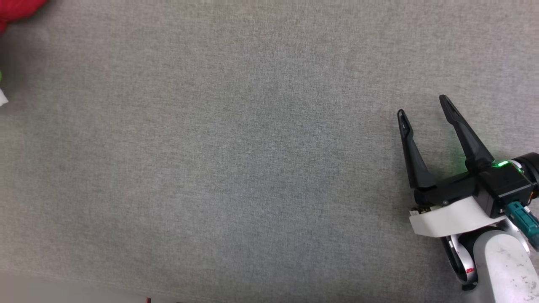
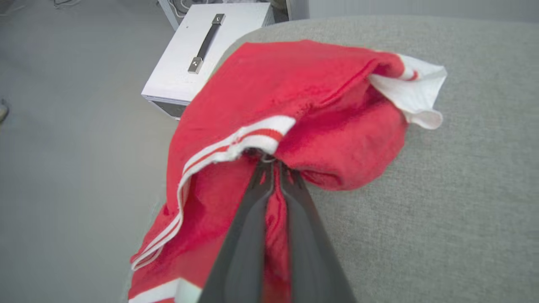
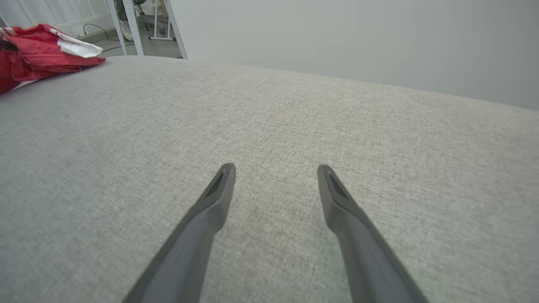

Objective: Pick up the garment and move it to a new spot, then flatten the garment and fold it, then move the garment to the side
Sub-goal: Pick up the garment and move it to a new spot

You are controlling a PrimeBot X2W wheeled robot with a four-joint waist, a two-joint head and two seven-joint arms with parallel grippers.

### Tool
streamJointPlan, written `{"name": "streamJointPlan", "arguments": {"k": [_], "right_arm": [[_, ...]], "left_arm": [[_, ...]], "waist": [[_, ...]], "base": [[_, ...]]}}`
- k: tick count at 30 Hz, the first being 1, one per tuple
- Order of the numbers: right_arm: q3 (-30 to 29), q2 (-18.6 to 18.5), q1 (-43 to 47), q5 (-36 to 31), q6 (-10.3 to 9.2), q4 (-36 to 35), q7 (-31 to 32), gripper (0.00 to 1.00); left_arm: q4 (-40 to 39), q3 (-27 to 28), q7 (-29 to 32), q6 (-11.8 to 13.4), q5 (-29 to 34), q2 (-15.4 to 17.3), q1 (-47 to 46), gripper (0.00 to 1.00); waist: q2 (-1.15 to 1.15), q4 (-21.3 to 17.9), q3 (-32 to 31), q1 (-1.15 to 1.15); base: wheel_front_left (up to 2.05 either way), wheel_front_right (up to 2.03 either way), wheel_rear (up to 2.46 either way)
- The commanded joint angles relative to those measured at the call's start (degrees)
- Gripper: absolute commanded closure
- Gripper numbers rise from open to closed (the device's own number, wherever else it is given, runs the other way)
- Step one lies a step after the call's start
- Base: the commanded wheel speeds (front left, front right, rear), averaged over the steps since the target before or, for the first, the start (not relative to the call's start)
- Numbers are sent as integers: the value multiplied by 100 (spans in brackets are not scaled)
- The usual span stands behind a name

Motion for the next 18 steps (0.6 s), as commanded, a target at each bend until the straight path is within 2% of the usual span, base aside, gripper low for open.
{"name": "streamJointPlan", "arguments": {"k": [1, 9, 18], "right_arm": [[-12, 39, -27, 30, -5, 78, -75, 0], [-111, 194, 60, 153, -5, 557, -329, 0], [-356, 384, 263, 260, -5, 1014, -539, 0]], "left_arm": [[14, -8, -227, 21, 95, 11, -149, 100], [-251, -213, -1223, 11, 410, -127, -205, 100], [-1160, -691, -1207, -5, 630, -348, -59, 100]], "waist": [[0, -8, -304, 0], [0, 7, -1150, 0], [0, -111, -2094, 0]], "base": [[0, 0, 0], [0, 0, 0], [0, 0, 0]]}}
